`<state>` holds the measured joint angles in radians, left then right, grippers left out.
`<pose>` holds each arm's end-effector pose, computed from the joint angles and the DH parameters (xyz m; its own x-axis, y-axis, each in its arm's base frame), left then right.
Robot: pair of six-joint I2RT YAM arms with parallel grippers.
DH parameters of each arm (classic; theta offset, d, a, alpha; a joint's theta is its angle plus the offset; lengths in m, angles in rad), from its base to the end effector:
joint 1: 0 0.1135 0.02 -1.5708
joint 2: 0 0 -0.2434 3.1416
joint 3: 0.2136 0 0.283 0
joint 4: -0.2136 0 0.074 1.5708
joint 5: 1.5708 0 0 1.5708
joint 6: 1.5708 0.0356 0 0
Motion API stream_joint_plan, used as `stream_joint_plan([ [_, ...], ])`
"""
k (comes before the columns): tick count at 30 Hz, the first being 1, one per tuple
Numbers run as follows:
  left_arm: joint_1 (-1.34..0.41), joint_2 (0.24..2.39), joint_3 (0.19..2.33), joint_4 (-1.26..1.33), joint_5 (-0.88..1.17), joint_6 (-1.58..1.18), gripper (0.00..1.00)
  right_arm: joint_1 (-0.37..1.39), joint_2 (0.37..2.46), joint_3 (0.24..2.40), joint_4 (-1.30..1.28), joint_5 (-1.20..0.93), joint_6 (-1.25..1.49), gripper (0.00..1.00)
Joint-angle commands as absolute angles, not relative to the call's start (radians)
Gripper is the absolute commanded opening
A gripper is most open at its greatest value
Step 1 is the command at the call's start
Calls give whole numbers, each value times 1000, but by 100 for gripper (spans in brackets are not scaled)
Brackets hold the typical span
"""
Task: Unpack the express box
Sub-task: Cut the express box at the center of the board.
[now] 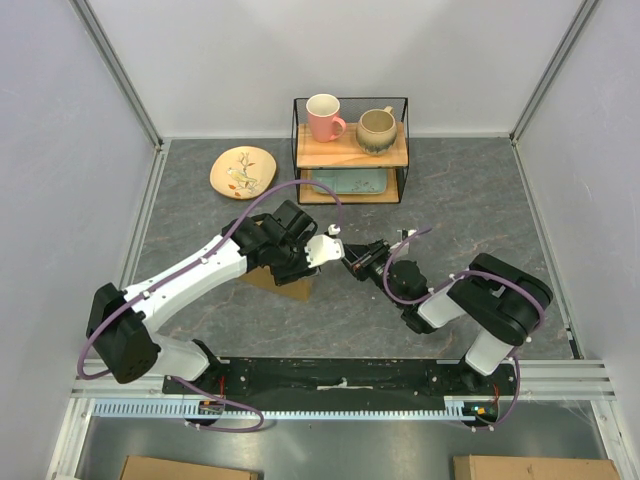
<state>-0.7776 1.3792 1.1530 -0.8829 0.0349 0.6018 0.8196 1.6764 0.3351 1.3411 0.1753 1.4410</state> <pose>0.2168 -0.2152 0.2508 -0.1227 0.9148 -0.3849 0.9483 0.2225 0.2264 0.1929 0.1975 0.0999 -0.5956 0.7928 -0.1295 -0.0776 0.1036 0.9916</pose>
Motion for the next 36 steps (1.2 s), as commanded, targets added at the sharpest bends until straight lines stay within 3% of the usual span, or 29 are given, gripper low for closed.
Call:
stream_joint_plan([
  [1, -755, 1416, 1190, -750, -41, 568, 56, 910, 1712, 334, 1603, -49, 1473, 0],
  [27, -738, 1434, 1235, -732, -49, 509, 47, 1126, 1602, 328, 1367, 25, 1422, 0],
  [36, -700, 1456, 1252, -747, -22, 474, 42, 1091, 1557, 376, 1184, -167, 1384, 0],
])
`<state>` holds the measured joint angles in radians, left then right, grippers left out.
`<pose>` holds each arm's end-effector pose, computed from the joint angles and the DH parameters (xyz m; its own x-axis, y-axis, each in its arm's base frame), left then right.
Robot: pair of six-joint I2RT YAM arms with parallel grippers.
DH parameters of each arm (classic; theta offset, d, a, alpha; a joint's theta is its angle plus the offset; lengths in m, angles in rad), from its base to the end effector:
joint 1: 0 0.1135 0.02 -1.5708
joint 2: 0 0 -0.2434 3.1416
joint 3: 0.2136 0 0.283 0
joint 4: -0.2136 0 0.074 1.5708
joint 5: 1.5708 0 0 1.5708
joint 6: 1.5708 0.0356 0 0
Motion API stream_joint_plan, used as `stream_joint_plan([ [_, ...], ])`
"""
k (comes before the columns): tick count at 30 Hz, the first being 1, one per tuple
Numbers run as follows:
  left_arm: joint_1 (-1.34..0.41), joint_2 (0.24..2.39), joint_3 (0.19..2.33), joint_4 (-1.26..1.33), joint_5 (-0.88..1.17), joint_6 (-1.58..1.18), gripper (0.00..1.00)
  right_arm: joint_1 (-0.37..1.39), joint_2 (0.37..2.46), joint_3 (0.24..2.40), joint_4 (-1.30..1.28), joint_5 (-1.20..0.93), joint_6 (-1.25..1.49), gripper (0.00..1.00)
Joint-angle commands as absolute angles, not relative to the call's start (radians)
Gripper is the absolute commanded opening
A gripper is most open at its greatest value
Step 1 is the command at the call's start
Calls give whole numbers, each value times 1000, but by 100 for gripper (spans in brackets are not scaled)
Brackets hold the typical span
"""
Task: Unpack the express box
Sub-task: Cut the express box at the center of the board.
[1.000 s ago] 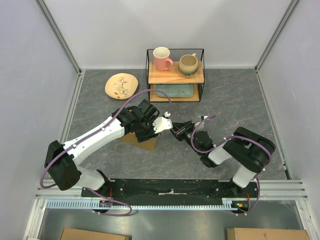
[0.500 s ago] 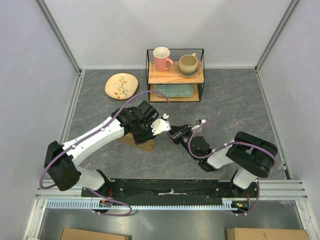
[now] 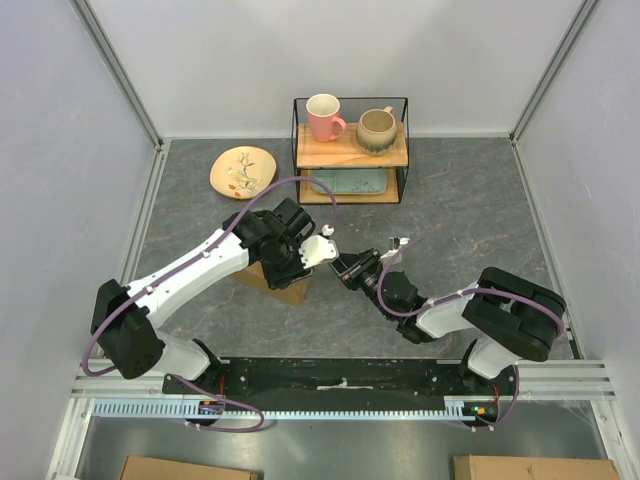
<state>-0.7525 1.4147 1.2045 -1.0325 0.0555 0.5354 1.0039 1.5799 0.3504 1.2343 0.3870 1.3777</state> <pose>0.2180 -0.2068 0.2512 -0.2395 0.9221 -0.3039 0.9507 0.2863 0.1192 0.1608 0.2275 0.1169 -0.5673 0.8013 -0.1901 -0.1135 0.1525 0.9818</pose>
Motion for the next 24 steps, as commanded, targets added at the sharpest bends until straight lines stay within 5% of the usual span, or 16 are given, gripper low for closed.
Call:
stream_joint_plan([
  [1, -699, 1457, 1253, -747, -21, 474, 42, 1088, 1563, 383, 1180, -182, 1384, 0],
  [11, -699, 1453, 1255, -753, -12, 476, 39, 1075, 1812, 471, 1439, -353, 1474, 0],
  [24, -657, 1483, 1262, -747, 21, 434, 32, 1068, 1565, 451, 1002, -489, 1295, 0],
])
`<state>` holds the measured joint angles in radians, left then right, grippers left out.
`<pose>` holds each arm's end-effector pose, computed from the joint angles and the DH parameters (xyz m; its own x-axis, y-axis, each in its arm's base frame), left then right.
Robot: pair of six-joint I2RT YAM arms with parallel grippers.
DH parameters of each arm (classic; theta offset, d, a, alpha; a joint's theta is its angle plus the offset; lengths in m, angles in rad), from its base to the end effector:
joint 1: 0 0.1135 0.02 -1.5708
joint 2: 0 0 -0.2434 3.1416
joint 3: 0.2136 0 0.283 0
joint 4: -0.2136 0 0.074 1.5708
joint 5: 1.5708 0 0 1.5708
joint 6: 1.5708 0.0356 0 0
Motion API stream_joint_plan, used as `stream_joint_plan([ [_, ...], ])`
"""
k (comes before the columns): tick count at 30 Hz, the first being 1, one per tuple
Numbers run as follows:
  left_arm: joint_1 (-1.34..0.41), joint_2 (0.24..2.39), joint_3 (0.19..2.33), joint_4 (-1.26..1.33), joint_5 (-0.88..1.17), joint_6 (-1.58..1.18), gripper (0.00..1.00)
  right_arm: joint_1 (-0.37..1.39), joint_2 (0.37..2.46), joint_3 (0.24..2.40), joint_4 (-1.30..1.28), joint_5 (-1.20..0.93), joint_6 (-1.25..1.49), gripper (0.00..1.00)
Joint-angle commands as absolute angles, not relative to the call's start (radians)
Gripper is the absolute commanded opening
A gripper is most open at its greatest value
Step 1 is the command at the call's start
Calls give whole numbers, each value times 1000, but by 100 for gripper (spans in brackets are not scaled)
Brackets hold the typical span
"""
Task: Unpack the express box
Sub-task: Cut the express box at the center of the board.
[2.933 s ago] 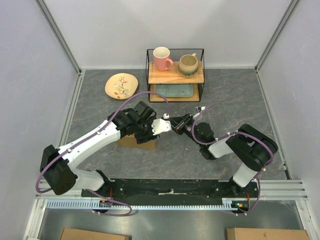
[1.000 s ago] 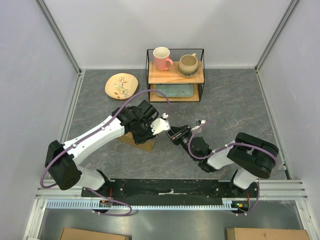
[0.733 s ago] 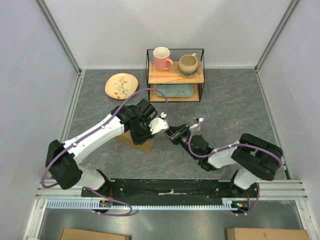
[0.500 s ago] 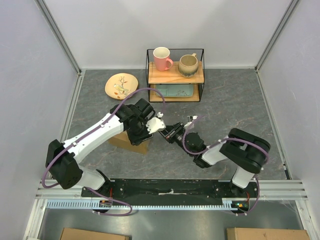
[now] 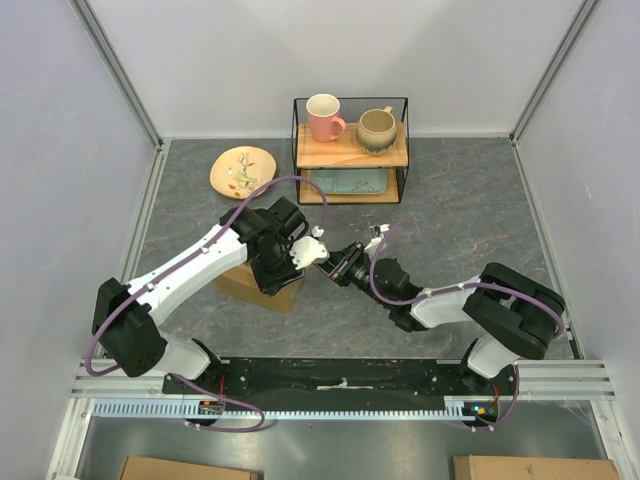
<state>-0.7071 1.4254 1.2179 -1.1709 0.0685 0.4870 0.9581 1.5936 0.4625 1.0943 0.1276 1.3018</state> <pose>0.2179 -0.1894 0.2486 -0.3515 0.9145 -0.2004 0.9308 0.3644 0.0301 0.1801 0.2484 0.1281 -0.7174 0.6422 -0.2701 -0.1758 0.2083 0.9621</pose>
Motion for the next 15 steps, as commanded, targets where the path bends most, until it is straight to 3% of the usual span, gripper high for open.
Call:
stream_joint_plan([
  [1, -657, 1483, 1266, -746, 29, 431, 32, 1068, 1578, 459, 1006, -500, 1299, 0],
  [11, -637, 1463, 1325, -788, 89, 425, 33, 985, 1752, 471, 1263, -704, 1413, 0],
  [13, -635, 1445, 1342, -820, 115, 426, 37, 965, 1723, 451, 1218, -703, 1373, 0],
  [15, -635, 1431, 1374, -851, 138, 428, 49, 937, 1700, 442, 1131, -690, 1342, 0],
])
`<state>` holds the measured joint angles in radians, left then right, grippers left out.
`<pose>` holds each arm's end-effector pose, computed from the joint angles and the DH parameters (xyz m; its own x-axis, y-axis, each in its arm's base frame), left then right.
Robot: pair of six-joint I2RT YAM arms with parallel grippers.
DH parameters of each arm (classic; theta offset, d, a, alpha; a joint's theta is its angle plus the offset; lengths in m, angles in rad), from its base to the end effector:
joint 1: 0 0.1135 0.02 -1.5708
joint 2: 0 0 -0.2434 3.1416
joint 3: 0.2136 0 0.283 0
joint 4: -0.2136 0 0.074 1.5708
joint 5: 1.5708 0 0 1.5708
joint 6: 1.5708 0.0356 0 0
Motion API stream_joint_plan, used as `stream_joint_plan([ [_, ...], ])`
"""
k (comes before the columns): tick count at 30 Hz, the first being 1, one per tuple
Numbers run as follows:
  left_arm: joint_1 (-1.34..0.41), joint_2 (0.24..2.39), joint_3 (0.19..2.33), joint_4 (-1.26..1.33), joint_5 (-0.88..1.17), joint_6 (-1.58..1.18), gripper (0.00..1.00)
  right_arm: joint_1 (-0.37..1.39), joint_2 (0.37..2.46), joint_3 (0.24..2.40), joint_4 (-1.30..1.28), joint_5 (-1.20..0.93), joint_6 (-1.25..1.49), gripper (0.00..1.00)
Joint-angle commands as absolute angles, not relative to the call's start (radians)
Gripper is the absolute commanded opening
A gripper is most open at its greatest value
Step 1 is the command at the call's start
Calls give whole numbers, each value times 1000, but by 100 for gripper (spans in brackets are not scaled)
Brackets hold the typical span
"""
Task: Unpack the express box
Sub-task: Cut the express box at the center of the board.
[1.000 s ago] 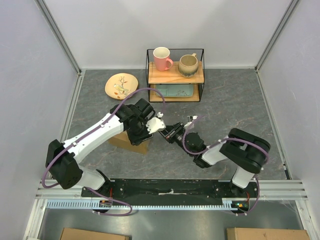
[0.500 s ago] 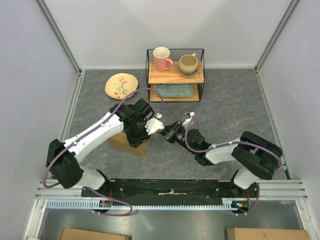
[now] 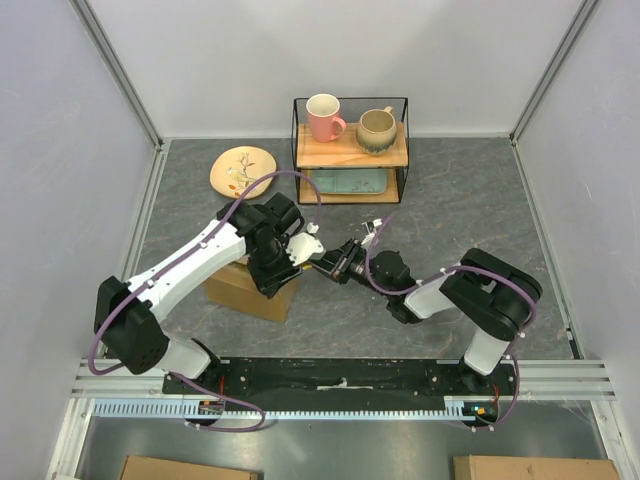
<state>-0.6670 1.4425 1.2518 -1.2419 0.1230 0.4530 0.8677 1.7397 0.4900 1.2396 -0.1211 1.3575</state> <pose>0.2227 -0.1809 0.2531 -0.4252 0.8876 -0.1771 0.9046 0.4235 -0.0490 0.2000 0.2427 0.1088 -0.8178 0.5356 -0.2105 -0.1704 0.1239 0.9775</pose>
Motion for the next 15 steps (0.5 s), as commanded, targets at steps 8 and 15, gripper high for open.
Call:
stream_joint_plan([
  [8, -618, 1361, 1522, -1031, 218, 482, 99, 907, 1559, 501, 771, -631, 1139, 0],
  [15, -609, 1227, 1364, -1057, 249, 771, 99, 884, 1508, 568, 611, -609, 1055, 0],
])
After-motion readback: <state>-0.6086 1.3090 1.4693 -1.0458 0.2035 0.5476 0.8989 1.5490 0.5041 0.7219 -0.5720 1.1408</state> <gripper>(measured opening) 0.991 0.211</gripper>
